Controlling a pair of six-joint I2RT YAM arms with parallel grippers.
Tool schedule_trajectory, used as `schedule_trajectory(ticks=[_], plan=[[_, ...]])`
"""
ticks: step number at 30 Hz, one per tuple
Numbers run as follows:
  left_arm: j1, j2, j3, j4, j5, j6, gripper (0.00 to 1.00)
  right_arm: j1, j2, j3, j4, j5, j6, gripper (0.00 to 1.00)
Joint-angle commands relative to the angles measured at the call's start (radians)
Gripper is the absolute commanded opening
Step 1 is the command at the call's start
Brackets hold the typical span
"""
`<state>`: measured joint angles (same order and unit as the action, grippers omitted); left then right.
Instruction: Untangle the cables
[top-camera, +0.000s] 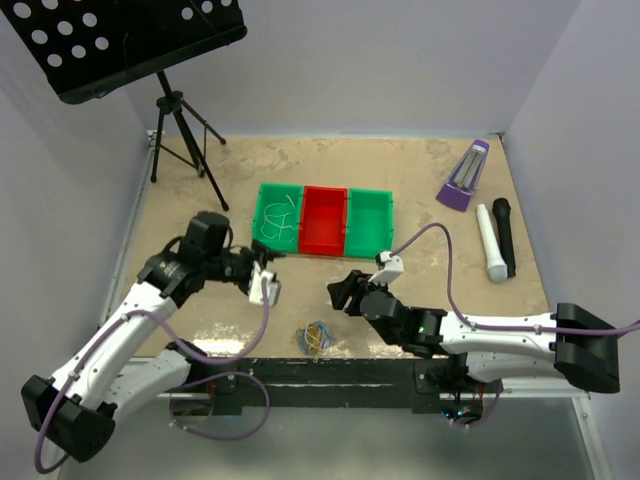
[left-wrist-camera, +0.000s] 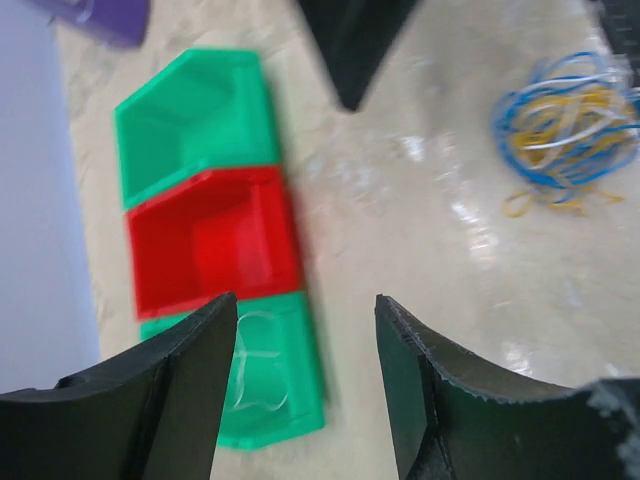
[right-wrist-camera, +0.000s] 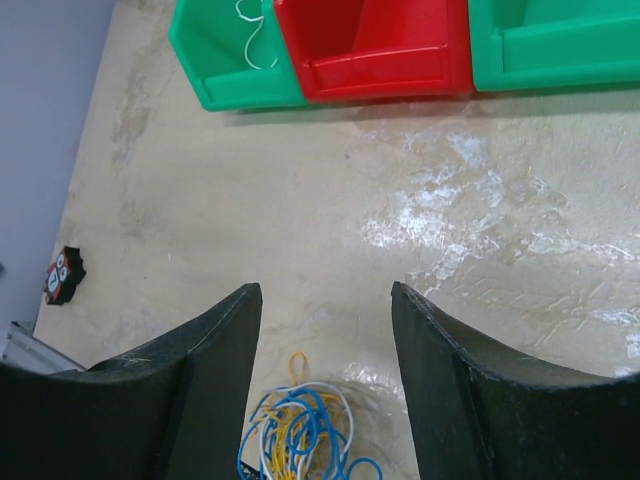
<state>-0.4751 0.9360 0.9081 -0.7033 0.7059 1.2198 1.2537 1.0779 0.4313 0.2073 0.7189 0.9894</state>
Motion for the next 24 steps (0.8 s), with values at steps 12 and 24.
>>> schedule_trajectory(ticks=[12, 24], plan=[[-0.155, 0.159, -0.212, -0.153, 0.279, 0.803, 0.52, -0.005, -0.035, -0.011, -0.068, 0.01, 0.101, 0.59], [-0.263, 0.276, -0.216, -0.081, 0.29, 0.992, 0.48, -0.005, -0.007, -0.009, -0.042, -0.006, 0.098, 0.59]])
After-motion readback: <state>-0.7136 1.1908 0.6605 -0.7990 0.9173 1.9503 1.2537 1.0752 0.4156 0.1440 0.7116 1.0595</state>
